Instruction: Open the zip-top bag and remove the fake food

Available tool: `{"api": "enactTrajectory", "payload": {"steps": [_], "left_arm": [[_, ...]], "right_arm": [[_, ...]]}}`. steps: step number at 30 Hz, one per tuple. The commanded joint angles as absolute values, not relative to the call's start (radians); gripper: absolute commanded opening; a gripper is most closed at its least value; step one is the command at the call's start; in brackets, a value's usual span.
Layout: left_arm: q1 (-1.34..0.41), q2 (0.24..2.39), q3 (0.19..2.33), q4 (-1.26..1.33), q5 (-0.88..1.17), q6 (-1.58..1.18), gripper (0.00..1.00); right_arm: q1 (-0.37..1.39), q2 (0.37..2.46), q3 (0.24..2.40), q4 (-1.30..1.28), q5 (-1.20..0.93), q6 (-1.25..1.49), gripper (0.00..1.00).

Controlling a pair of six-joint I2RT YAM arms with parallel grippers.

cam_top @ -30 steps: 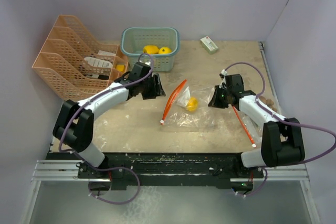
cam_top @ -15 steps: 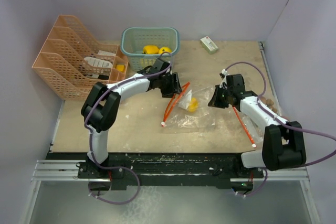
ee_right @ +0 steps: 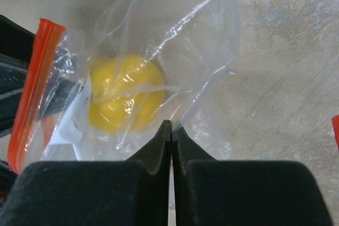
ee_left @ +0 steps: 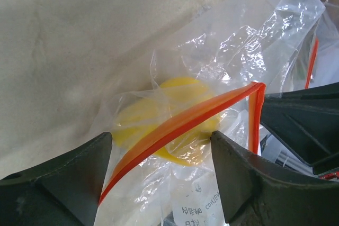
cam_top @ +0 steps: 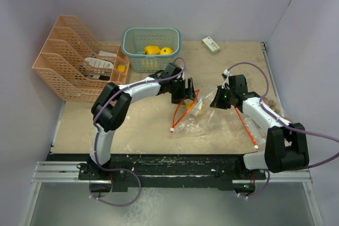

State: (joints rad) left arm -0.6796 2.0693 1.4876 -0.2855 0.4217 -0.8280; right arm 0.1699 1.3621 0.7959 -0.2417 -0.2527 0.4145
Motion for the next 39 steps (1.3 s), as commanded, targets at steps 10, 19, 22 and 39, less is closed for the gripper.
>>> {"api": "enactTrajectory", "payload": {"steps": [10,19,22,39], "left_arm": [[-0.799,2.105,1.523,-0.239,0.486,-0.781,0.87],[-0.838,2.139,1.503,-0.266,0.450,-0.777,0.49],[-0.837,2.129,1.511,-0.279,0.437,-0.758,0.36],[-0.813,1.930,1.432,-0.404,0.340,-0.675,0.49]], "right_arm": [[0.169,1.368,0.791,-0.229,-0.274,0.399,0.00],[0.170,1.353,0.784,-0.237,-0.269,0.399,0.00],[0.170,1.354,0.781,-0.236,-0.271,0.398,0.00],[0.169,1.338,0.772,-0.241,-0.272,0.399,0.00]]}}
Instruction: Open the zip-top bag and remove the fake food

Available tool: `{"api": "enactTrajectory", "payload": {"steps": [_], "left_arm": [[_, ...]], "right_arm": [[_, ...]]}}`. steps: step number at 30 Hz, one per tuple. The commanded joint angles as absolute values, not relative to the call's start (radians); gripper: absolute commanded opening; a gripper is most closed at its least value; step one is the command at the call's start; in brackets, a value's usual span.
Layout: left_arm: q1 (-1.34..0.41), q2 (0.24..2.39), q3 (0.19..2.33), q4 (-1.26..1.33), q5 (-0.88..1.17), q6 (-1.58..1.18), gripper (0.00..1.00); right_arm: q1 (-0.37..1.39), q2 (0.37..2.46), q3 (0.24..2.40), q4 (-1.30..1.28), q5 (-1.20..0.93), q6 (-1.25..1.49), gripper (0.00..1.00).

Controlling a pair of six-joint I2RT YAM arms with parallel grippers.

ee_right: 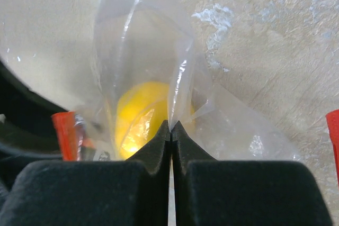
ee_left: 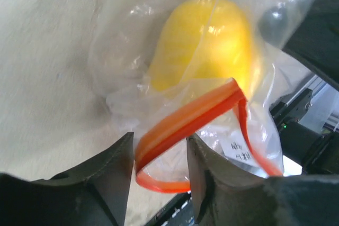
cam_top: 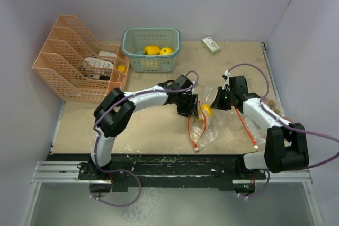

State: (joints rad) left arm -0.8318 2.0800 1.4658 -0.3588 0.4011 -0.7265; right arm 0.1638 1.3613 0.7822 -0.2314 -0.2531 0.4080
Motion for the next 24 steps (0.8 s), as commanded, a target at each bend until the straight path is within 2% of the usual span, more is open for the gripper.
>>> {"api": "enactTrajectory", "payload": {"steps": [1,4,6,10,16,18,24], "left_arm": [[-0.802,1.902,1.415,-0.408,0.336,-0.672,0.52],[-0.761,1.826,1.388,-0.433,0.328,-0.659,0.58],[-0.741,1.788,1.388,-0.457,0.318,-0.643,0.59],[-0.733,1.753,1.435,-0.502,0.305,-0.611,0.49],[-0.795,1.783,1.460,-0.463,0.333,-0.597,0.24],[-0.822,1.806,1.455,-0.446,0.339,-0.608,0.22],[-0.888,1.893,1.454,-0.395,0.300,-0.619,0.22]], "right_arm": [[0.169,1.338,0.769,-0.240,-0.272,0.399,0.00],[0.170,1.341,0.767,-0.236,-0.277,0.399,0.00],[0.169,1.345,0.764,-0.233,-0.281,0.399,0.00],[0.170,1.354,0.764,-0.226,-0.287,0.397,0.00],[0.169,1.360,0.769,-0.224,-0.290,0.400,0.00],[0.170,1.366,0.770,-0.223,-0.290,0.400,0.00],[0.169,1.375,0.776,-0.221,-0.291,0.401,0.00]]}}
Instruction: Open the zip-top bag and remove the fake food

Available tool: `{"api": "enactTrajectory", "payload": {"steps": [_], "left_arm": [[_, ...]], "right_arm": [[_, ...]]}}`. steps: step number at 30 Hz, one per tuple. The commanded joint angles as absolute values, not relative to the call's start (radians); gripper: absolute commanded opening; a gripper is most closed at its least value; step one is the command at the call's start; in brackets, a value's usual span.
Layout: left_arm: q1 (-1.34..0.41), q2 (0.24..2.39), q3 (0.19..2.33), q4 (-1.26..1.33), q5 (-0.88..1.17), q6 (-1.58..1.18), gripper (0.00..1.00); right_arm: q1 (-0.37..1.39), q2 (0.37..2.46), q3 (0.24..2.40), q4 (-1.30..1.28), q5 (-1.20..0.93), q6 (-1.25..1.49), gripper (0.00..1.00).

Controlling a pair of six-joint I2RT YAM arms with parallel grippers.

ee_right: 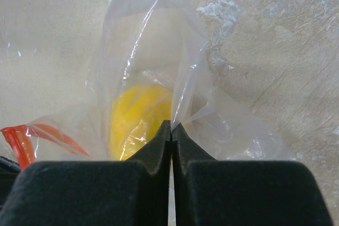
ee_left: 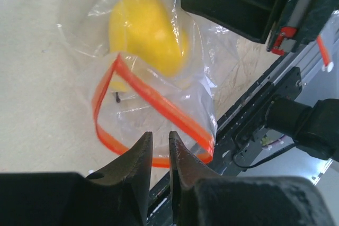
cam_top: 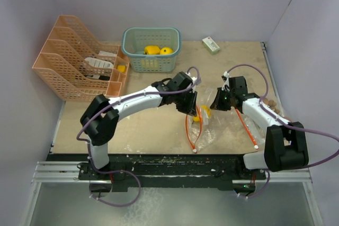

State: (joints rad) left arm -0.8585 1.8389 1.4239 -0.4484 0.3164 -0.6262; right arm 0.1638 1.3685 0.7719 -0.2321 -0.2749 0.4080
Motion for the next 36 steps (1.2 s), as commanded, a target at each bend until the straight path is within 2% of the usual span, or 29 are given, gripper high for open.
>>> {"api": "enactTrajectory", "payload": {"steps": [1,10,23,31,36], "left_arm": [[-0.895,1.911,1.461,-0.392,0.292,-0.615,0.22],[-0.912,2.054,1.569,-0.433,0.254,-0.565,0.27],[-0.911,2.066,1.616,-0.432,0.168,-0.581,0.77],[-0.927,2.109,1.595,-0.398,0.191,-0.590,0.76],[-0.967,2.160,1.656,-0.462,0.148,-0.574,0.63]], "right_arm": [[0.169,1.374,0.776,-0.220,-0.291,0.401,0.00],[0.170,1.350,0.760,-0.225,-0.289,0.406,0.00],[0.169,1.347,0.762,-0.228,-0.289,0.405,0.00],[0.169,1.356,0.756,-0.218,-0.288,0.406,0.00],[0.170,1.360,0.759,-0.217,-0.288,0.405,0.00]]}}
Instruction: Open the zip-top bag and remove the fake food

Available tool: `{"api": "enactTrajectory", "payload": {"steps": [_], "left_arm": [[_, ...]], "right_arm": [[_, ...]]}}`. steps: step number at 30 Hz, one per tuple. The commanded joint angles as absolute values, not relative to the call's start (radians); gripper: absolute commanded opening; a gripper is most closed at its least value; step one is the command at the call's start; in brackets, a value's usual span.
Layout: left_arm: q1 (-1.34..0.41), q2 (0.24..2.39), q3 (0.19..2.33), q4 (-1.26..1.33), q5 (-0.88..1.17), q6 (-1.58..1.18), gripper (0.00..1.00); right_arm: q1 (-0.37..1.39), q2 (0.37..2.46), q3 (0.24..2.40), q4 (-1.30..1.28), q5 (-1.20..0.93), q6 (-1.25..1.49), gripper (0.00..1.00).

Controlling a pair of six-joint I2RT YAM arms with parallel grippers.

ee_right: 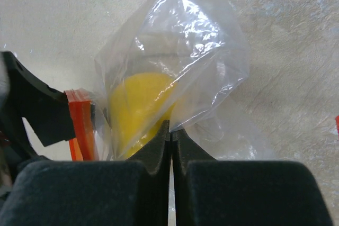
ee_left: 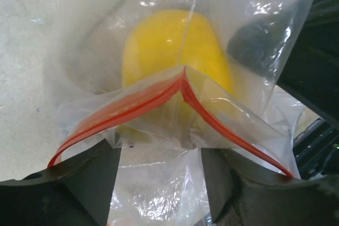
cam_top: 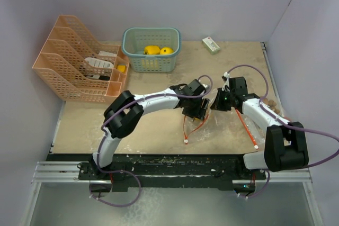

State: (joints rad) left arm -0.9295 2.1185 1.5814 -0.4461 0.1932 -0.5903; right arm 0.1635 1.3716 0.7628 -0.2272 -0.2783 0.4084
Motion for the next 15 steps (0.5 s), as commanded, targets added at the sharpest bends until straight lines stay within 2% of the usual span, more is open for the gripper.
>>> {"api": "enactTrajectory", "payload": {"steps": [1,6,10,15], "left_arm": [[-0.973,2.169,1.666,-0.482,0.133,-0.568,0.61],[-0.992,2.210,1.704,-0.562,0.073,-0.576,0.47],[-0.991,2.211,1.703,-0.600,0.043,-0.596,0.29],[-0.991,2.166,1.683,-0.608,0.025,-0.598,0.14]], "right_arm": [[0.170,1.362,0.759,-0.216,-0.289,0.405,0.00],[0.169,1.362,0.756,-0.216,-0.289,0.404,0.00],[0.169,1.361,0.753,-0.214,-0.290,0.404,0.00],[0.170,1.359,0.747,-0.211,-0.290,0.404,0.00]]}}
